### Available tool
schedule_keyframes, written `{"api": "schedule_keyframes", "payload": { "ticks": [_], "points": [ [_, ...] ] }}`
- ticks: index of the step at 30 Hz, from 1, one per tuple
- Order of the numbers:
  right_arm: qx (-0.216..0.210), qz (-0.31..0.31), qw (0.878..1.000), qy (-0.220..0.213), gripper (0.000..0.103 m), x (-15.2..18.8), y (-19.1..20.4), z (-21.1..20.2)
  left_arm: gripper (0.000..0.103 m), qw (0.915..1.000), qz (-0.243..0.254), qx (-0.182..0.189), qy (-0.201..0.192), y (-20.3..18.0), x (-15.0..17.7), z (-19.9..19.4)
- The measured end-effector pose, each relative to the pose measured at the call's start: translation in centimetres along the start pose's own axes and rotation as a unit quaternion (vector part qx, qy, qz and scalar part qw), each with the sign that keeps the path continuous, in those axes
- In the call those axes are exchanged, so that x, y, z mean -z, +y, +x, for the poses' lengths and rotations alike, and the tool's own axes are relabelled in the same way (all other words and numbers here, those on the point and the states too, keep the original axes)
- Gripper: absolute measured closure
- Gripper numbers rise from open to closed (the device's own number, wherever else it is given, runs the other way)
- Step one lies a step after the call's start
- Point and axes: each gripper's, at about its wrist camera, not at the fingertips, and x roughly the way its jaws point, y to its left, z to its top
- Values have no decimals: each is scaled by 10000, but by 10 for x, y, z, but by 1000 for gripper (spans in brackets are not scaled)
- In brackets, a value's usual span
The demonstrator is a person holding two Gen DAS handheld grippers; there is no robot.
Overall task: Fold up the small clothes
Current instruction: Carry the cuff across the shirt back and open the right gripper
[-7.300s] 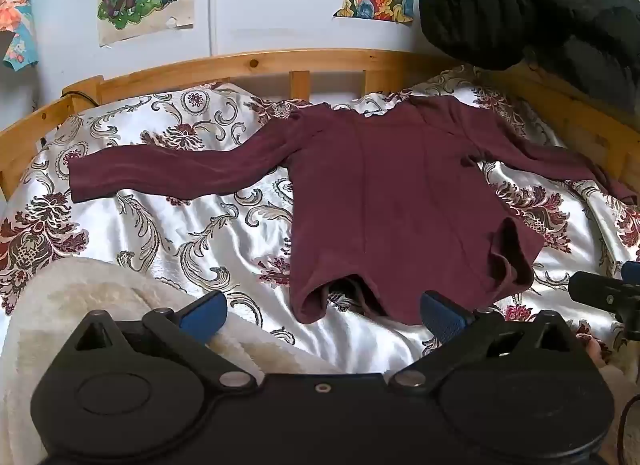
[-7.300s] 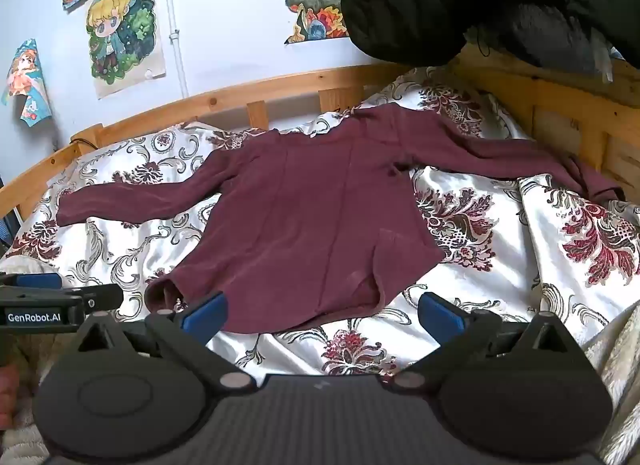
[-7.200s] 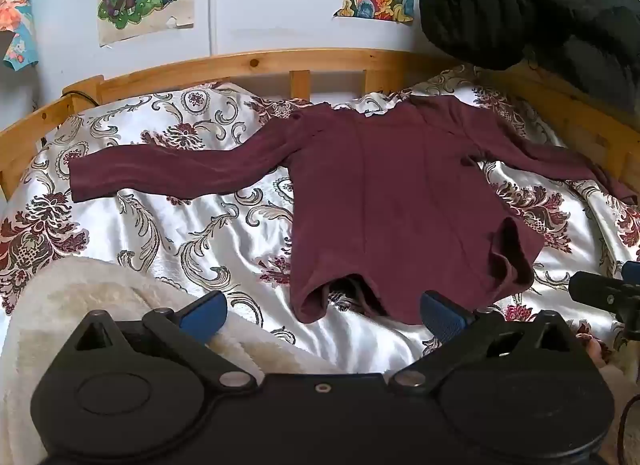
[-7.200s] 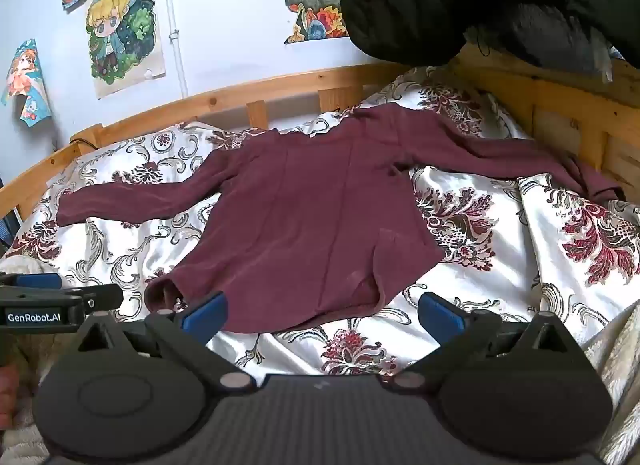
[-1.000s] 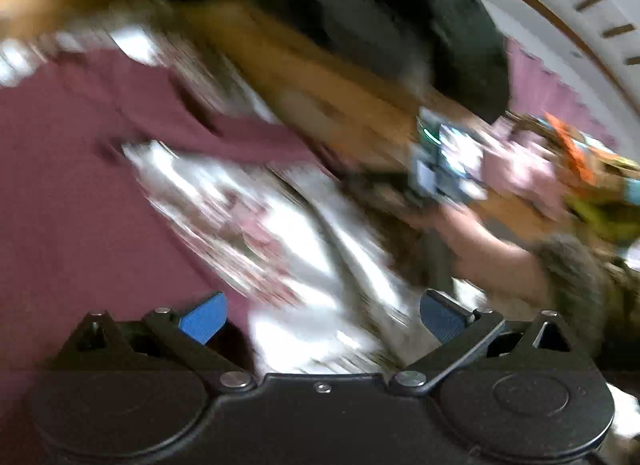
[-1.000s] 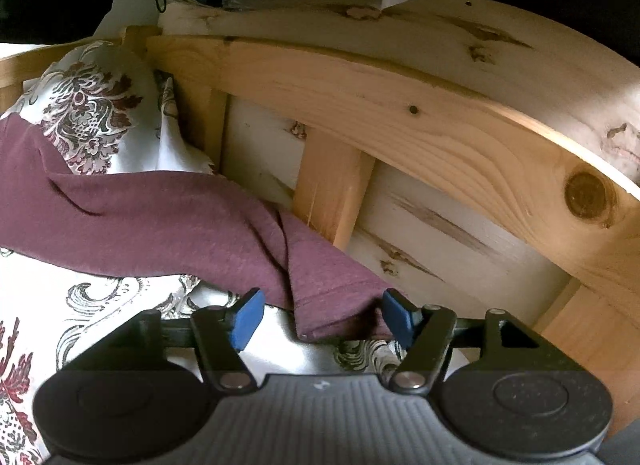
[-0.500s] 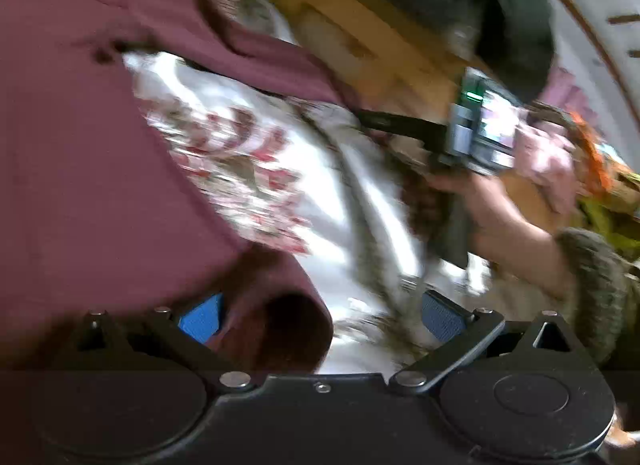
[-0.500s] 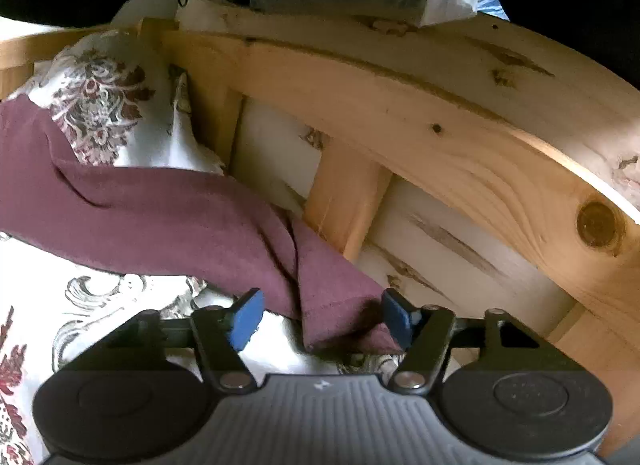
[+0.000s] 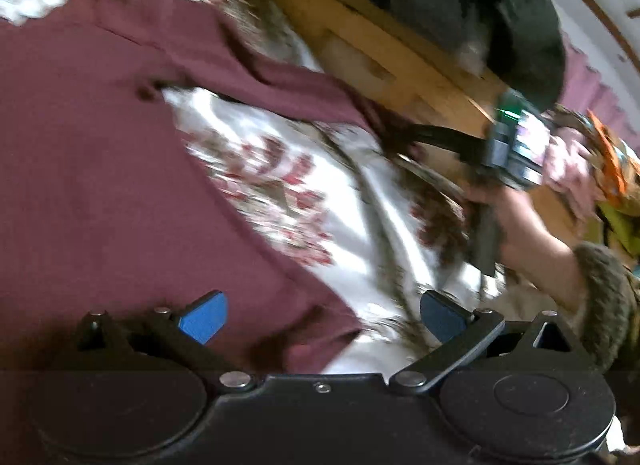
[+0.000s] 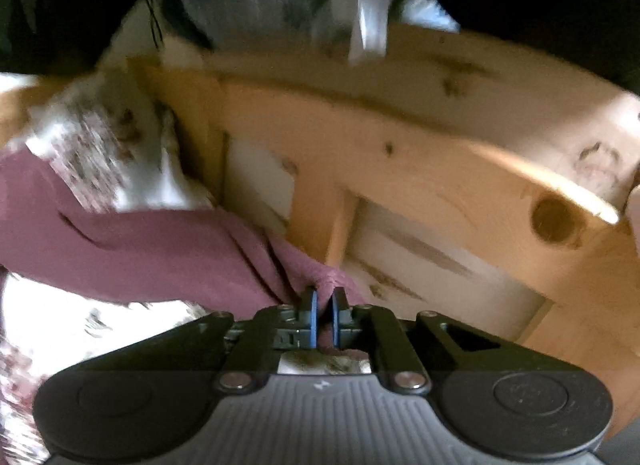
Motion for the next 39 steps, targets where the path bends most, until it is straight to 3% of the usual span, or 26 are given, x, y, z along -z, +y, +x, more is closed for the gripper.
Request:
{"api": "schedule_keyframes", "payload": {
  "ticks": [3, 8, 12, 16, 20, 25, 32, 36, 39],
  "points": [
    [-373, 97, 9987, -344, 96, -16, 8, -25, 1, 9978, -31, -633, -186, 7, -2, -29],
    [-1061, -78, 9915, -755, 96, -42, 44, -64, 1, 9804, -68, -1943, -316, 14, -5, -79],
    [-1702, -282, 9796, -1035, 96, -61, 86, -98, 1, 9742, -530, -2180, -227, 34, 1, -111],
    [-2402, -675, 9611, -1181, 96, -71, 144, -125, 1, 9585, -976, -2639, -456, 53, 12, -138],
    [-3034, -1152, 9385, -1182, 96, -63, 208, -146, 1, 9415, -1439, -2933, -829, 71, 14, -156],
    [-3572, -1585, 9142, -1077, 96, -40, 273, -161, 1, 9270, -1958, -2984, -1151, 94, 12, -168],
    [-4105, -1903, 8896, -631, 96, -1, 318, -169, 1, 9017, -2600, -3124, -1477, 128, 15, -185],
    [-4260, -2065, 8799, -400, 96, 17, 325, -166, 1, 8972, -2776, -3081, -1520, 134, 15, -186],
    [-4404, -1983, 8754, -199, 87, 24, 318, -161, 1, 8990, -2745, -3094, -1437, 134, 14, -182]
  ]
}}
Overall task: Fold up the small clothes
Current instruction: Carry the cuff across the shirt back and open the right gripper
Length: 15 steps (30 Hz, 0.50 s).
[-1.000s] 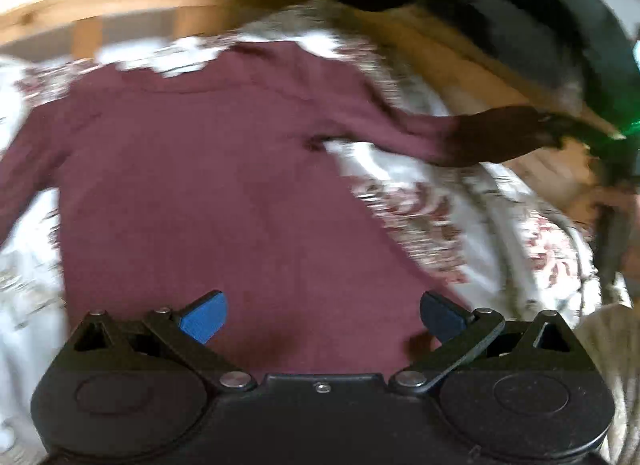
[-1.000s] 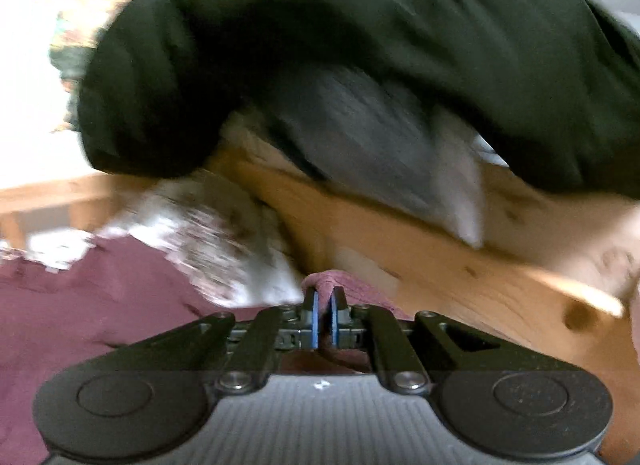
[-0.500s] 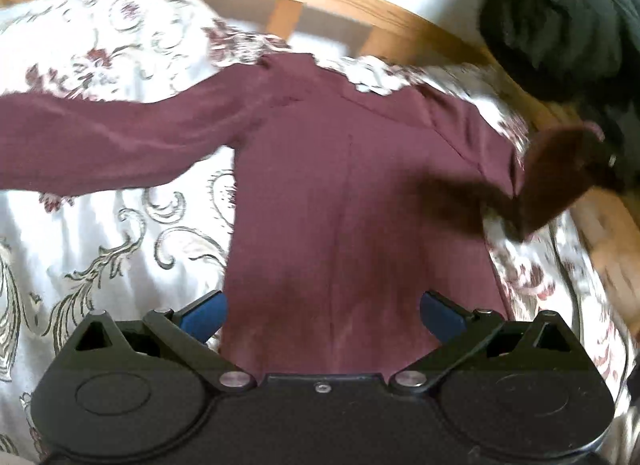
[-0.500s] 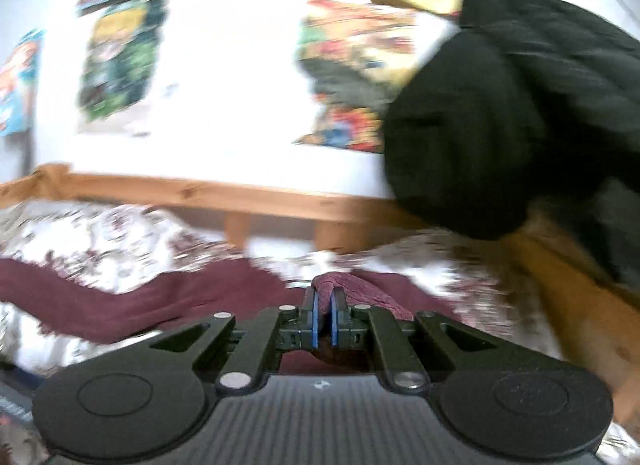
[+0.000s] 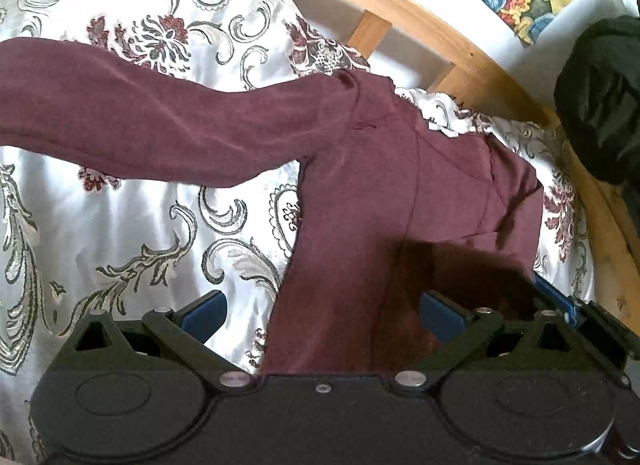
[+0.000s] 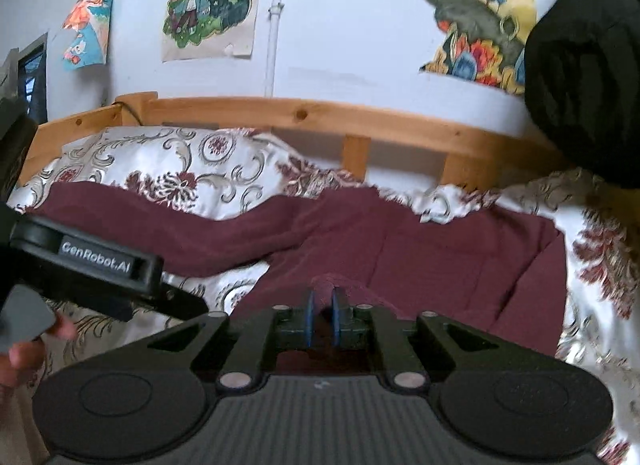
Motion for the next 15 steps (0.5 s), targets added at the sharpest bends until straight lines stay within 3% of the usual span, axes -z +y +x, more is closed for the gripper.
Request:
{"api": "schedule_keyframes", "payload": {
  "ticks": [2, 5, 8, 10, 15],
  "points": [
    [-172, 121, 9997, 89, 55, 5, -6, -3, 1, 10000, 19, -11, 54, -1, 1, 2],
    [-417, 134, 9987, 241, 36, 13, -18, -12, 1, 9999, 26, -11, 100, -2, 1, 5],
    [-311, -80, 9985, 449, 24, 19, -35, -20, 1, 9999, 89, -20, 116, -5, 3, 7],
    [-23, -164, 9988, 471, 20, 24, -52, -22, 1, 9998, 137, -55, 128, -11, 4, 11],
    [1219, 191, 9923, 99, 19, 43, -114, 7, 1, 9982, 533, -274, 61, -41, 5, 33]
  ]
}}
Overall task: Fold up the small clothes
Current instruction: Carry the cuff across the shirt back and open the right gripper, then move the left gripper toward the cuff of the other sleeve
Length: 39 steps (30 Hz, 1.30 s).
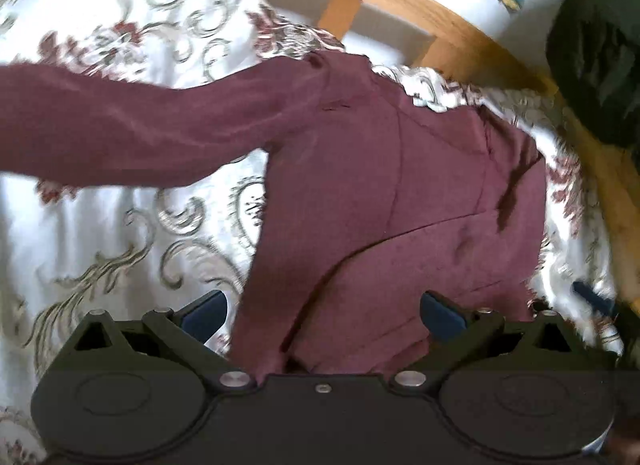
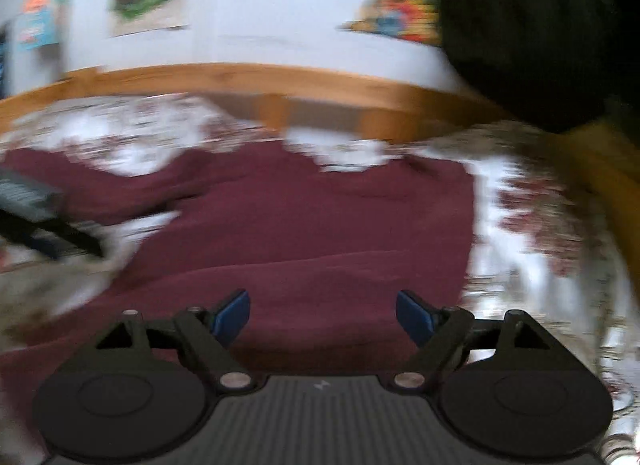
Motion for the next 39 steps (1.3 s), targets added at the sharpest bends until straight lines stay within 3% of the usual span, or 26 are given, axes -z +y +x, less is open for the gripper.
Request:
{"api": "schedule_keyframes", "payload": {
  "ticks": [4, 8, 12, 13, 15, 16, 18, 23, 27, 30, 32, 36, 38, 39],
  "points": [
    [474, 771, 9959, -70, 21, 2, -42, 41, 1, 9981, 323, -500, 136, -16, 2, 29],
    [557, 1195, 9910, -237, 21, -3, -72, 68, 1, 9923, 538, -998, 506, -19, 13, 55],
    [618, 1297, 9892, -294, 22, -11, -88, 93, 1, 9869, 952, -1103, 693, -27, 24, 67],
    [549, 1373, 9885, -321, 28, -12, -91, 99, 1, 9856, 1059, -1135, 666, -29, 25, 67],
    [356, 1455, 9884, -252, 63, -13, -96, 108, 1, 9851, 1145, -1124, 623, -32, 27, 67],
    [318, 1437, 9889, -201, 88, -14, -96, 110, 1, 9853, 1141, -1114, 614, -32, 27, 66],
    [378, 1415, 9888, -293, 95, -19, -97, 107, 1, 9861, 1110, -1082, 598, -31, 26, 65],
    [701, 1742, 9816, -356, 96, -22, -118, 99, 1, 9880, 1069, -935, 603, -31, 26, 64],
    [718, 1729, 9821, -209, 94, -13, -116, 104, 1, 9843, 1276, -996, 698, -36, 30, 69],
    [857, 1576, 9836, -181, 83, -14, -107, 98, 1, 9842, 1283, -988, 710, -35, 30, 70],
    [942, 1528, 9837, -127, 53, -12, -101, 93, 1, 9846, 1259, -967, 731, -34, 29, 71],
    [1233, 1228, 9845, 207, 32, 2, -84, 81, 1, 9851, 1228, -913, 782, -32, 26, 72],
    [1540, 861, 9826, 577, 18, 12, -71, 81, 1, 9855, 1205, -892, 794, -31, 25, 72],
    [1612, 747, 9818, 666, 17, 17, -67, 81, 1, 9856, 1198, -885, 800, -30, 25, 71]
  ]
}}
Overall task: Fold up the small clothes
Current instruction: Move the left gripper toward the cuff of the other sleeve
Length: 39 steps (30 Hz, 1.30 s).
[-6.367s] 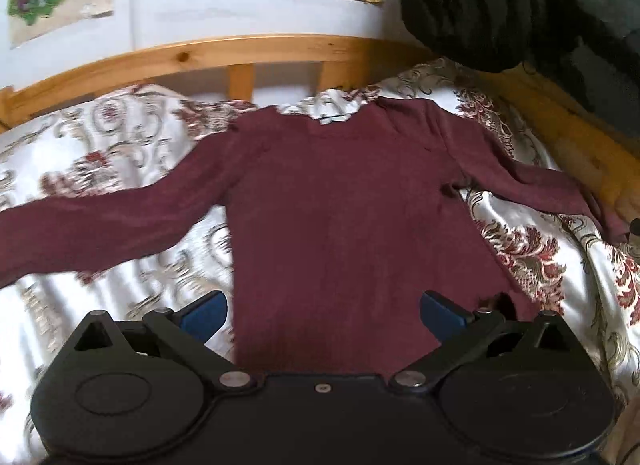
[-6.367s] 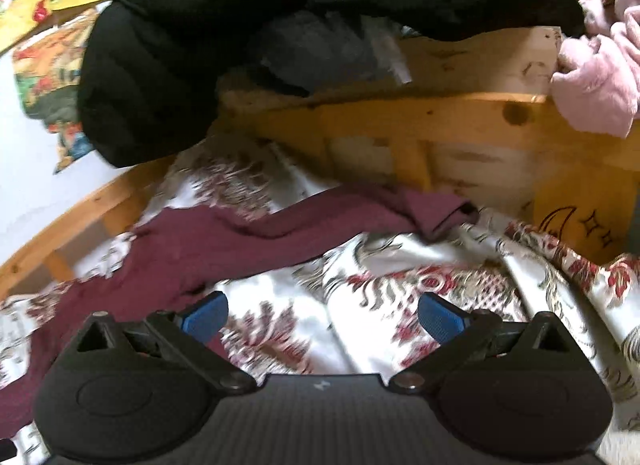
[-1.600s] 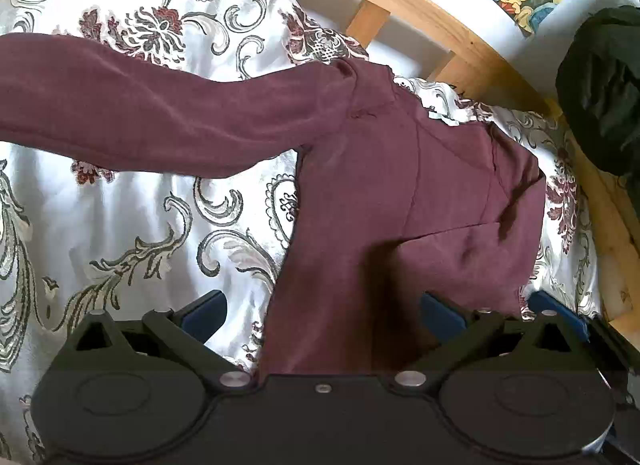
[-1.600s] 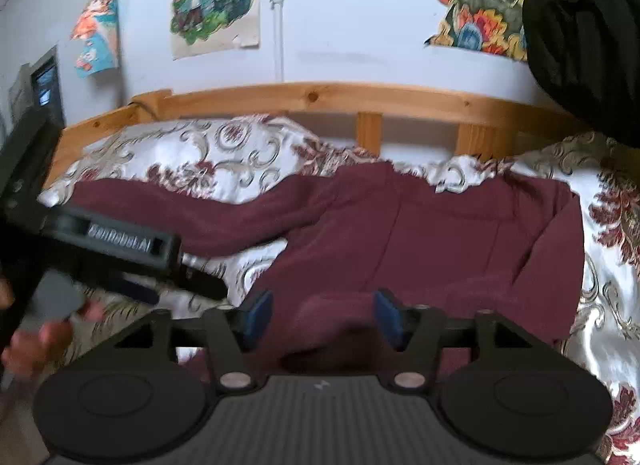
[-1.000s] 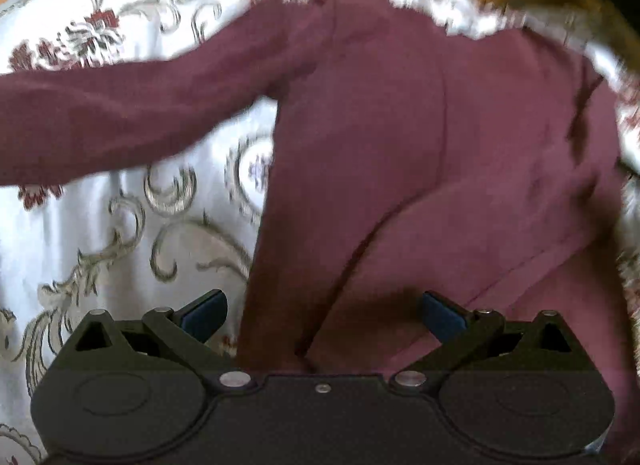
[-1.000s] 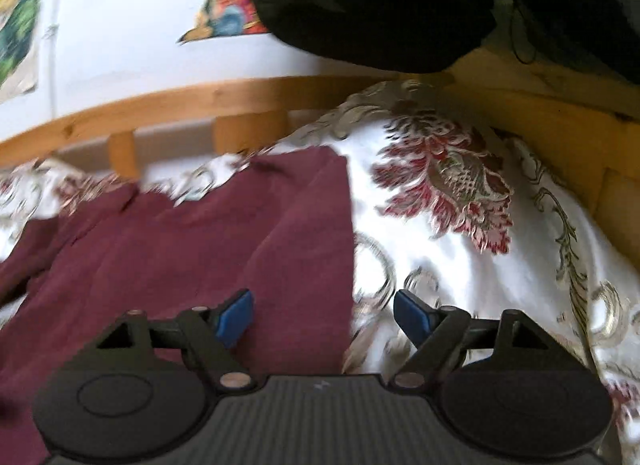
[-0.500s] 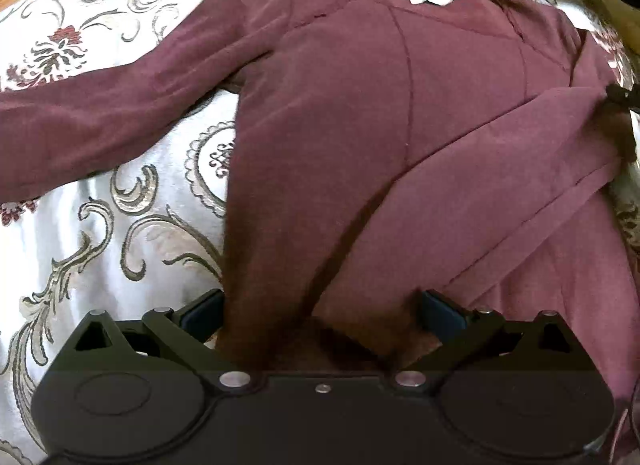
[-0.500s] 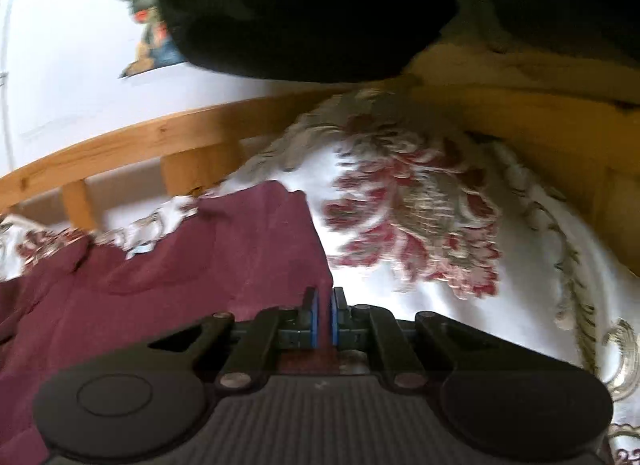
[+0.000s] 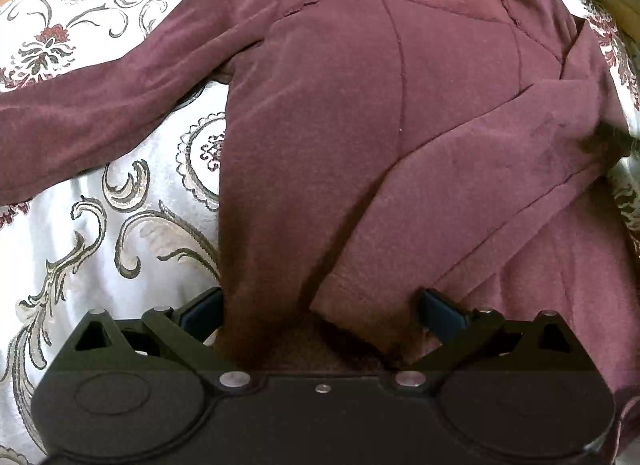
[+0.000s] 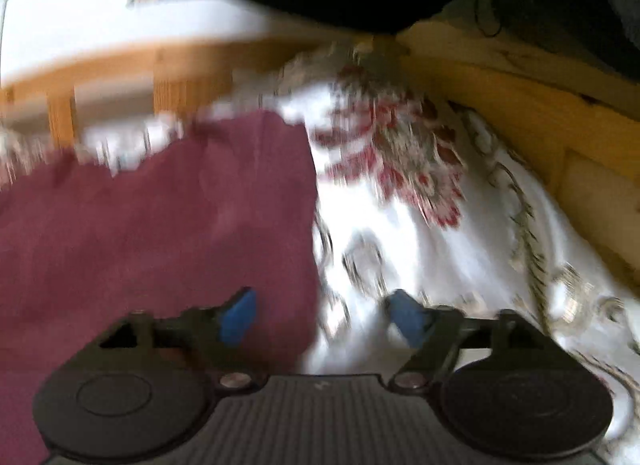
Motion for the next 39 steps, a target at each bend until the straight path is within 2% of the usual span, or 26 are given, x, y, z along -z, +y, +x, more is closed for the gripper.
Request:
{"api": "schedule_keyframes", "payload": {
  "ticks": [5, 8, 14, 17, 21, 26, 33, 39],
  "points": [
    [72, 187, 9997, -104, 11, 11, 3, -20, 1, 10000, -39, -49, -62, 1, 5, -2],
    [-160, 339, 9990, -252, 4, 12, 2, -45, 1, 9998, -12, -139, -165, -2, 12, -7],
    [-519, 468, 9955, -633, 0, 3, -4, -85, 1, 9967, 343, -468, -568, -12, 27, -24],
    [-664, 678, 9929, -722, 0, 0, -13, -101, 1, 9961, 365, -633, -493, -12, 34, -29],
    [-738, 967, 9911, -547, 0, 4, -24, -110, 1, 9964, 241, -698, -420, -10, 46, -38],
    [-702, 1029, 9919, -241, 0, 11, -26, -114, 1, 9935, 338, -959, -502, -9, 57, -53],
    [-880, 900, 9920, -95, 0, 17, -17, -130, 1, 9910, -230, -1065, -776, 18, 54, -88],
    [-1136, 690, 9911, 16, 0, 22, 1, -146, 1, 9877, -848, -801, -1045, 52, 31, -121]
  ]
}}
